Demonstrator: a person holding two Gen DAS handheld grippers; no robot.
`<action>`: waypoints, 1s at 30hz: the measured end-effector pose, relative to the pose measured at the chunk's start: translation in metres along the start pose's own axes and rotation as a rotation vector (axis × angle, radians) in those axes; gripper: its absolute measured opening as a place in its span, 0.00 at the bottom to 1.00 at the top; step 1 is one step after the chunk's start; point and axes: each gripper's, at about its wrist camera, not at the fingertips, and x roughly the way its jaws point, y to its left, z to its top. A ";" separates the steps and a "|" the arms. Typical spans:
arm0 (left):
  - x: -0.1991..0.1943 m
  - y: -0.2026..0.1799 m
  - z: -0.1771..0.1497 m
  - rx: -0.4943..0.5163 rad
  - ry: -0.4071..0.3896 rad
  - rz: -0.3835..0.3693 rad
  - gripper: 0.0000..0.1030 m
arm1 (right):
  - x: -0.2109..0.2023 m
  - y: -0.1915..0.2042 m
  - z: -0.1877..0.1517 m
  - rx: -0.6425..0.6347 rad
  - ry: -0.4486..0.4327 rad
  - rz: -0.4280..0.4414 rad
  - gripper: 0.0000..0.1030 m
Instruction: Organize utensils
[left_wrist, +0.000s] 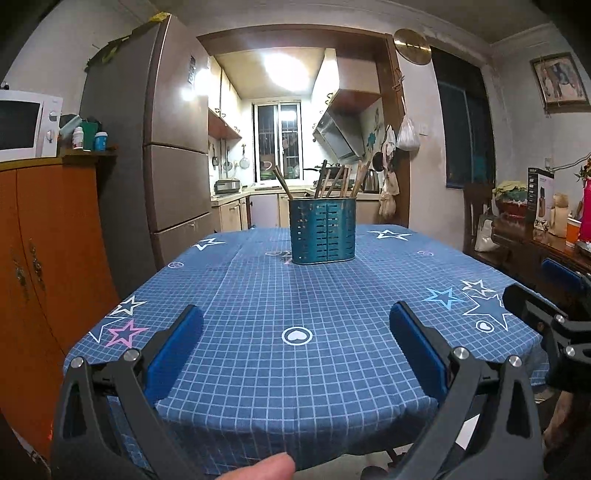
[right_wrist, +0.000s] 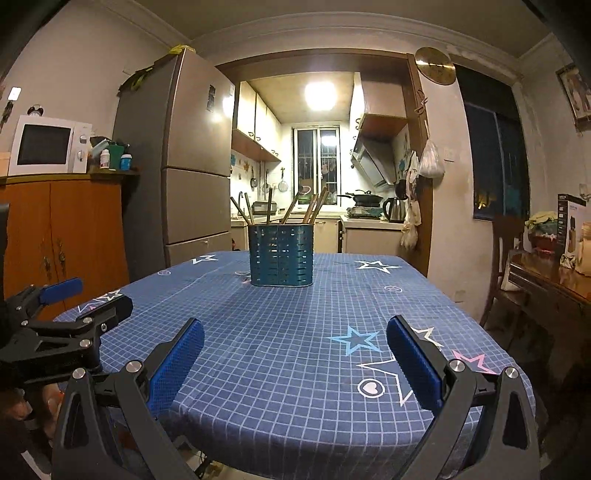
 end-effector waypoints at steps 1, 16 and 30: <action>-0.001 0.001 0.000 -0.003 0.002 0.000 0.95 | 0.000 0.000 0.000 0.002 0.001 0.000 0.96; -0.003 0.002 0.003 -0.043 0.027 -0.011 0.95 | 0.002 0.002 -0.007 0.021 0.024 -0.011 0.96; 0.003 -0.001 0.006 -0.050 0.049 0.004 0.95 | 0.004 0.001 -0.008 0.023 0.031 -0.012 0.96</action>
